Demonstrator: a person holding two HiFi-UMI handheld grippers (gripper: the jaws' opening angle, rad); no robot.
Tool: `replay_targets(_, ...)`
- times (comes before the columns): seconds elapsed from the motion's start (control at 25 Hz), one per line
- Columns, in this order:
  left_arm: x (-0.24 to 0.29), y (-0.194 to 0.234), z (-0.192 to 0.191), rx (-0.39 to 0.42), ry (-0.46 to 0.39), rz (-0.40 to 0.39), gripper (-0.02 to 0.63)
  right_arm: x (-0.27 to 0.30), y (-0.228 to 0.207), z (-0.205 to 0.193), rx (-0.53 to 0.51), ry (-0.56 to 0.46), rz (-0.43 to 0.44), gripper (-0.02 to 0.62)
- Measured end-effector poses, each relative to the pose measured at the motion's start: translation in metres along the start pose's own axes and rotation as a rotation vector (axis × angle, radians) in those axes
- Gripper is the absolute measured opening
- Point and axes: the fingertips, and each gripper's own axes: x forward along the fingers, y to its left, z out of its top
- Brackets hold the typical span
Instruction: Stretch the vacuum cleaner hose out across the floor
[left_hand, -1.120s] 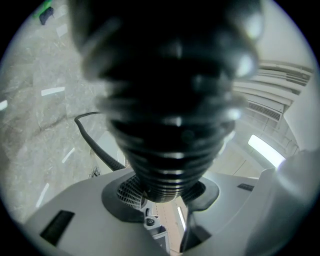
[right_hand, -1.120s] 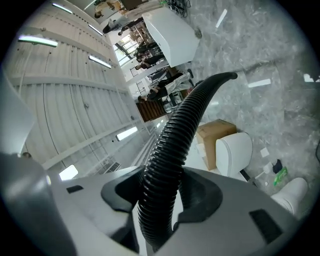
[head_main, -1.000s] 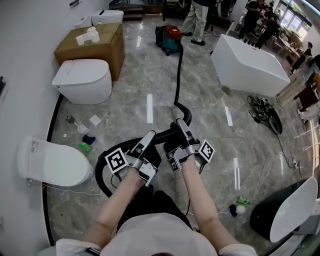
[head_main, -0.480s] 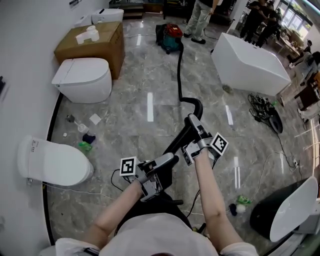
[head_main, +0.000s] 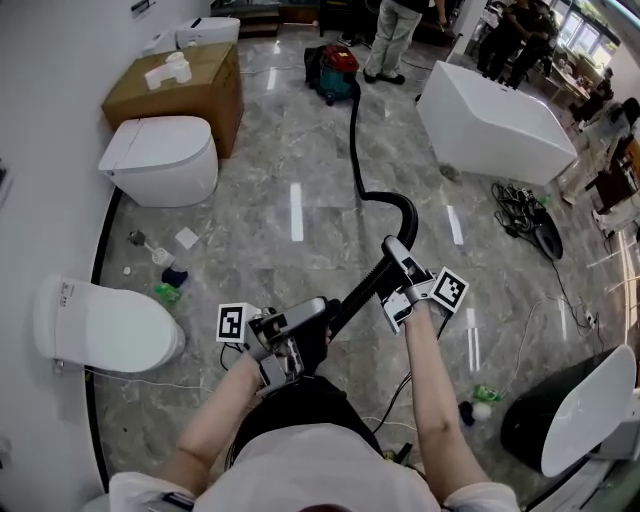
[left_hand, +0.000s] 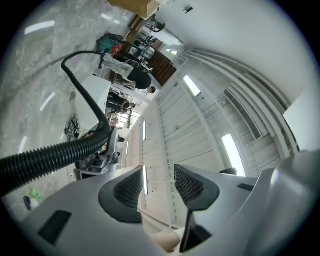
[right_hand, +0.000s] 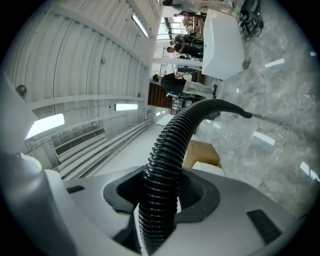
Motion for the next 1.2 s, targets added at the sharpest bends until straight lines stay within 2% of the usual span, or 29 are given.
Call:
replay_targets(0.16,-0.007,-0.042,0.03,0.086,-0.054,-0.049,0.184,-0.014,0.003,0.039,0.057,-0.146,0.015,0.184)
replay_targets(0.32,-0.009,-0.067,0.04,0.133,-0.052,-0.099,0.184,-0.022,0.003,0.06,0.038,-0.234,-0.009,0.184)
replay_targets(0.44,-0.008,-0.066,0.028,0.104,-0.022,-0.116,0.184,-0.03,-0.003,0.073,0.047,-0.342,-0.021,0.184)
replay_targets(0.6,-0.002,-0.041,-0.019,0.006,0.105,-0.114,0.184,-0.022,0.004,0.097,0.018,-0.467,-0.031,0.184)
replay_targets(0.76,0.004,-0.01,-0.077,-0.156,0.195,-0.129,0.184,-0.006,0.038,0.137,0.047,-0.607,0.067,0.184)
replay_targets(0.84,0.003,0.003,-0.106,-0.191,0.262,-0.111,0.184,0.003,0.055,0.157,0.089,-0.669,0.121,0.184)
replay_targets(1.0,-0.012,0.025,-0.138,-0.176,0.378,-0.03,0.184,0.019,0.092,0.198,0.184,-0.779,0.225,0.184)
replay_targets(1.12,-0.026,0.028,-0.14,-0.135,0.416,0.015,0.184,0.024,0.126,0.23,0.218,-0.845,0.303,0.184)
replay_targets(1.2,-0.032,0.028,-0.128,-0.094,0.409,0.037,0.184,0.027,0.148,0.247,0.184,-0.853,0.325,0.184)
